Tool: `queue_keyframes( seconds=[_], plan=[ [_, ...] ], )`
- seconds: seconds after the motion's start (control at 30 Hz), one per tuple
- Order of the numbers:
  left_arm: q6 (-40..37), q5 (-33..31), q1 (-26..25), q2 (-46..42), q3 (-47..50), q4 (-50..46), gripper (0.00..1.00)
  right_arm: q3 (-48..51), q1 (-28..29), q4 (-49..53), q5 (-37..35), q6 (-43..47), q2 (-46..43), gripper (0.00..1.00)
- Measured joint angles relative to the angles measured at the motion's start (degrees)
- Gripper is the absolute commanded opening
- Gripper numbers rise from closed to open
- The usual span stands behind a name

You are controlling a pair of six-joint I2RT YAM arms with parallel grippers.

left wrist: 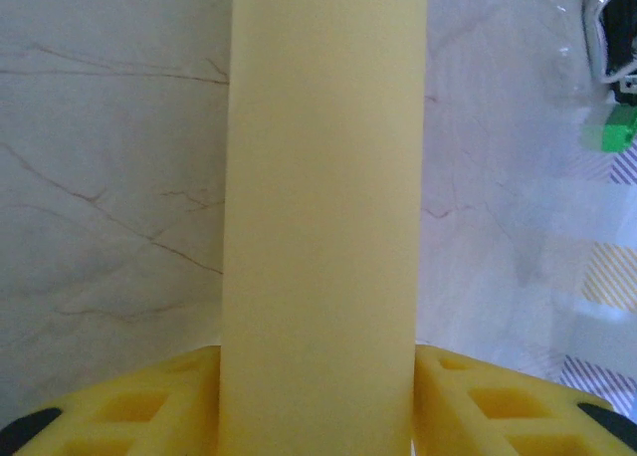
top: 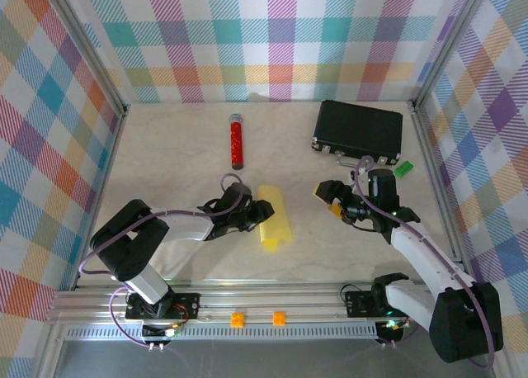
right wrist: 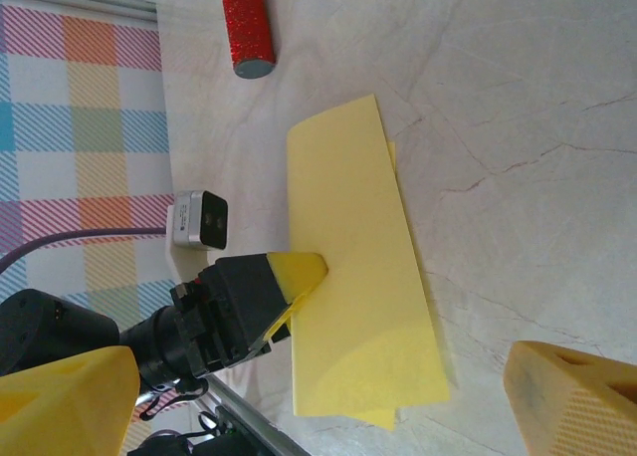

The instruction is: Fold a paper plane with a square sheet of paper (pick it up from the middle)

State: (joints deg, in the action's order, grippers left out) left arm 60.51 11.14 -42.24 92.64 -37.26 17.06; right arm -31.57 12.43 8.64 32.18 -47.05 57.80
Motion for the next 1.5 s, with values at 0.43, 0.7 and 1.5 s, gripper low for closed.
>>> queue_keyframes(
  seconds=[0.43, 0.7, 1.5],
  plan=[
    [-5.5, -6.5, -2.3, 2.1, -12.5, -20.9, 0.69, -1.2, 0.0, 0.8, -0.2, 1.3, 1.4, 0.96],
    [-12.0, -10.3, -2.4, 2.6, -15.6, -33.2, 0.79, -1.2, 0.2, 1.7, -0.1, 1.5, 1.6, 0.96],
    [-31.8, -9.7, 0.5, 2.4, -17.4, -40.7, 0.63, 4.2, 17.6, -3.6, -9.5, -5.3, 4.2, 0.69]
  ],
)
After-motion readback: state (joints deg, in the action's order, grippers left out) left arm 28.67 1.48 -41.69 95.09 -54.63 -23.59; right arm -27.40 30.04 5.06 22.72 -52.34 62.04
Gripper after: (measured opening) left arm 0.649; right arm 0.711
